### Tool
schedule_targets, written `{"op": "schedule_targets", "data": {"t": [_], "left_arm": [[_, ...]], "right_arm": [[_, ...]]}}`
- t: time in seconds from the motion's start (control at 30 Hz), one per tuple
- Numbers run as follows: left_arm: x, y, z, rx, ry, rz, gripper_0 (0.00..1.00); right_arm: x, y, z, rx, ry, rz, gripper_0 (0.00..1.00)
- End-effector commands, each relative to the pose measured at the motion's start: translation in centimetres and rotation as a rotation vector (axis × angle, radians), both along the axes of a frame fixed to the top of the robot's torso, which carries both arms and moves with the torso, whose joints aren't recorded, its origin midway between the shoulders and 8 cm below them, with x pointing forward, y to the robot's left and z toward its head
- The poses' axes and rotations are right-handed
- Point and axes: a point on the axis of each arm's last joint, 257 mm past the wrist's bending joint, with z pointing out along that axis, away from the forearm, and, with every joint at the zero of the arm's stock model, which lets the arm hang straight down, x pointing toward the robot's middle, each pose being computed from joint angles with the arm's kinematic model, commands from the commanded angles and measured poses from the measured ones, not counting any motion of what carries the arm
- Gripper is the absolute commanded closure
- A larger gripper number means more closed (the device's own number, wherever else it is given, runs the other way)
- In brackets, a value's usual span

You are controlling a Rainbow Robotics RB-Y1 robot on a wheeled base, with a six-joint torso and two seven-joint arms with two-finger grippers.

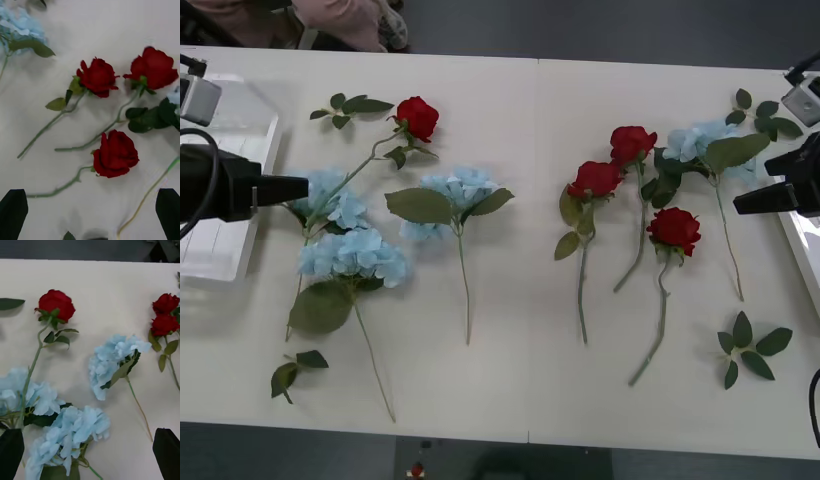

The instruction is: Put the red flowers into the right box and the blue flowers into the left box

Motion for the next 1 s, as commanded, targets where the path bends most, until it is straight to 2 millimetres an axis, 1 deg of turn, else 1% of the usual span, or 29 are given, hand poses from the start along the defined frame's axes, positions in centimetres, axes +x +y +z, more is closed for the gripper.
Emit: {"op": "schedule_targets", "data": {"t": [0.03,0.07,0.17,0.27,0.33,0.4,0.43,0.5,0.6,0.73,0.8,0.83,0.93,1.0], "left_arm": [[0.9,1.4,0.7,0.009,0.013,0.034,0.0],[1.0,2.3,0.1,0.014,0.031,0.052,0.0],[1.5,4.3,-0.8,0.019,0.058,0.095,0.0],[1.7,5.9,-1.8,0.032,0.086,0.127,0.0],[2.0,7.4,-2.6,0.061,0.095,0.157,0.0],[2.2,8.3,-3.1,0.077,0.103,0.178,0.0],[2.2,8.5,-3.3,0.078,0.106,0.181,0.0],[2.4,9.3,-4.0,0.083,0.122,0.2,0.0],[2.9,10.0,-4.9,0.107,0.135,0.214,0.0],[3.5,9.8,-5.7,0.104,0.154,0.217,0.0],[4.1,9.3,-6.3,0.093,0.164,0.217,0.0],[4.1,9.2,-6.6,0.092,0.169,0.215,0.0],[4.7,8.4,-8.0,0.088,0.183,0.213,0.0],[5.0,8.4,-8.7,0.114,0.18,0.218,0.0]], "right_arm": [[0.4,-1.9,-0.9,0.002,0.091,-0.189,0.0],[0.4,-2.5,-1.3,0.003,0.118,-0.245,0.0],[0.8,-3.7,-2.4,-0.005,0.163,-0.362,0.0],[1.4,-4.7,-3.3,-0.03,0.182,-0.455,0.0],[1.9,-5.6,-4.2,-0.058,0.193,-0.522,0.0],[2.4,-6.0,-5.4,-0.067,0.203,-0.556,0.0],[2.6,-6.2,-5.8,-0.067,0.203,-0.562,0.0],[3.4,-6.7,-7.3,-0.058,0.209,-0.58,0.0],[3.9,-7.3,-8.7,-0.049,0.22,-0.603,0.0],[4.5,-7.8,-9.8,-0.09,0.204,-0.618,0.0],[5.1,-8.2,-10.5,-0.127,0.184,-0.631,0.0],[5.3,-8.3,-10.6,-0.135,0.173,-0.634,0.0],[6.5,-8.4,-11.1,-0.147,0.133,-0.641,0.0],[7.2,-8.3,-11.4,-0.15,0.113,-0.641,0.0]]}}
